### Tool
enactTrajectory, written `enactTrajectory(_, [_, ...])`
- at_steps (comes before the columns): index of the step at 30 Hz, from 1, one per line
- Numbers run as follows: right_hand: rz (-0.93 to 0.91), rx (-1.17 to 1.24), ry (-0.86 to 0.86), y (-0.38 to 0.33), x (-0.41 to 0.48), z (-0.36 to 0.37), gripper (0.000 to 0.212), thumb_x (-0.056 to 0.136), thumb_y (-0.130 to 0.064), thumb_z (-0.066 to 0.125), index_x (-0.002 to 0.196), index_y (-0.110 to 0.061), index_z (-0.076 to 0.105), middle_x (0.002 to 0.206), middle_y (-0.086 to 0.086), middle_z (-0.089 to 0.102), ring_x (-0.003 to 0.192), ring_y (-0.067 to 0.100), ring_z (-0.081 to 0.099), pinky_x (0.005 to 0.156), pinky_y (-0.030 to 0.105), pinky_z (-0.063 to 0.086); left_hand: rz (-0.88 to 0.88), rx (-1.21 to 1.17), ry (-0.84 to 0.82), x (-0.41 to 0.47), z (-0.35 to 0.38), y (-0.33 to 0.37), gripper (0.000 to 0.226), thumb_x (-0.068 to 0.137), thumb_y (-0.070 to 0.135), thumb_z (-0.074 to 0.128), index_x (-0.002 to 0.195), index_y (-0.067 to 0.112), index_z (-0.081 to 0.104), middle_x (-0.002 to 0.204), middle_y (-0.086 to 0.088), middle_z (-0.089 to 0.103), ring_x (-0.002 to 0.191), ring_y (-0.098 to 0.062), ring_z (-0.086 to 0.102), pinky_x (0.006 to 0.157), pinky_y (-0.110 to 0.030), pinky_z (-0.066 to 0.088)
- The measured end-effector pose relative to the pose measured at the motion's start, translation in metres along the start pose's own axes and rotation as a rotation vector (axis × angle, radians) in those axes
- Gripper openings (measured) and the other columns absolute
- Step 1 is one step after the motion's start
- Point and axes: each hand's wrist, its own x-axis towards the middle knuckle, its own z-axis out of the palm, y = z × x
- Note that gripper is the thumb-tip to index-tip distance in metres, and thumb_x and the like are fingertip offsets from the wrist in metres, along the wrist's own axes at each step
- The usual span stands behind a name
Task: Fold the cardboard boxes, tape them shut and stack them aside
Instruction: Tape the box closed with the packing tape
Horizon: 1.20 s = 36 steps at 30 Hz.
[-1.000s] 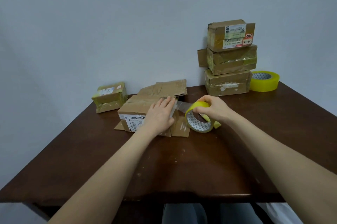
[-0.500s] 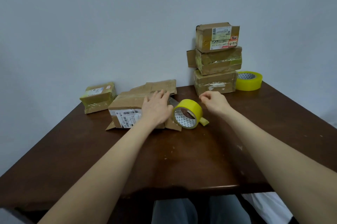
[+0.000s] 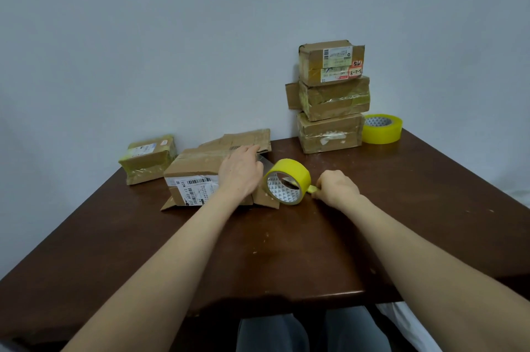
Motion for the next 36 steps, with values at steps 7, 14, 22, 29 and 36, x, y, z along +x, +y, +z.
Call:
enactTrajectory(7, [0.206, 0.321, 0.153, 0.014, 0.002, -0.016, 0.026, 0.089, -0.027, 0.060, 0.102, -0.006, 0.069, 0.101, 0.015, 0.067, 0.092, 0.030, 0.065, 0.073, 0.032, 0.048, -0.039, -0.163, 0.025, 0.003, -0.005, 0.004, 0.045, 0.095, 0.016, 0.038, 0.140, 0.013, 0.045, 0.141, -0.007, 0.049, 0.129, -0.023, 0.046, 0.104, -0.038, 0.038])
enactTrajectory(14, [-0.063, 1.189, 0.089, -0.026, -0.014, -0.046, 0.014, 0.088, -0.008, 0.058, 0.080, -0.007, 0.069, 0.061, 0.005, 0.063, 0.048, 0.010, 0.051, 0.045, 0.017, 0.042, -0.249, -0.889, 0.025, 0.012, -0.028, 0.036, 0.027, 0.092, 0.024, 0.056, 0.109, 0.008, 0.070, 0.099, -0.009, 0.071, 0.097, -0.022, 0.066, 0.091, -0.039, 0.054])
enactTrajectory(22, [-0.277, 0.634, 0.176, -0.051, -0.003, -0.040, 0.029, 0.082, -0.046, 0.068, 0.087, -0.018, 0.074, 0.090, -0.002, 0.072, 0.087, 0.013, 0.064, 0.076, 0.031, 0.050, -0.317, -0.866, 0.130, 0.014, -0.046, 0.022, 0.021, 0.096, 0.022, 0.048, 0.086, 0.011, 0.062, 0.075, -0.002, 0.068, 0.075, -0.021, 0.064, 0.070, -0.032, 0.050])
enactTrajectory(29, [-0.195, 0.471, -0.136, -0.053, 0.021, -0.022, 0.057, 0.081, -0.059, 0.063, 0.101, -0.007, 0.071, 0.099, 0.008, 0.072, 0.096, 0.022, 0.066, 0.088, 0.039, 0.053, -0.170, -0.329, 0.053, 0.002, -0.024, -0.005, 0.025, 0.102, 0.029, 0.037, 0.089, 0.011, 0.047, 0.071, 0.002, 0.051, 0.062, -0.014, 0.048, 0.050, -0.026, 0.030])
enactTrajectory(36, [-0.222, 0.489, -0.081, -0.048, 0.033, -0.030, 0.030, 0.079, -0.035, 0.070, 0.104, -0.018, 0.071, 0.106, -0.001, 0.063, 0.096, 0.015, 0.057, 0.076, 0.027, 0.045, -0.190, -0.236, -0.017, -0.004, 0.002, -0.013, 0.024, 0.102, 0.032, 0.033, 0.094, 0.011, 0.041, 0.081, -0.008, 0.054, 0.069, -0.024, 0.051, 0.059, -0.034, 0.037])
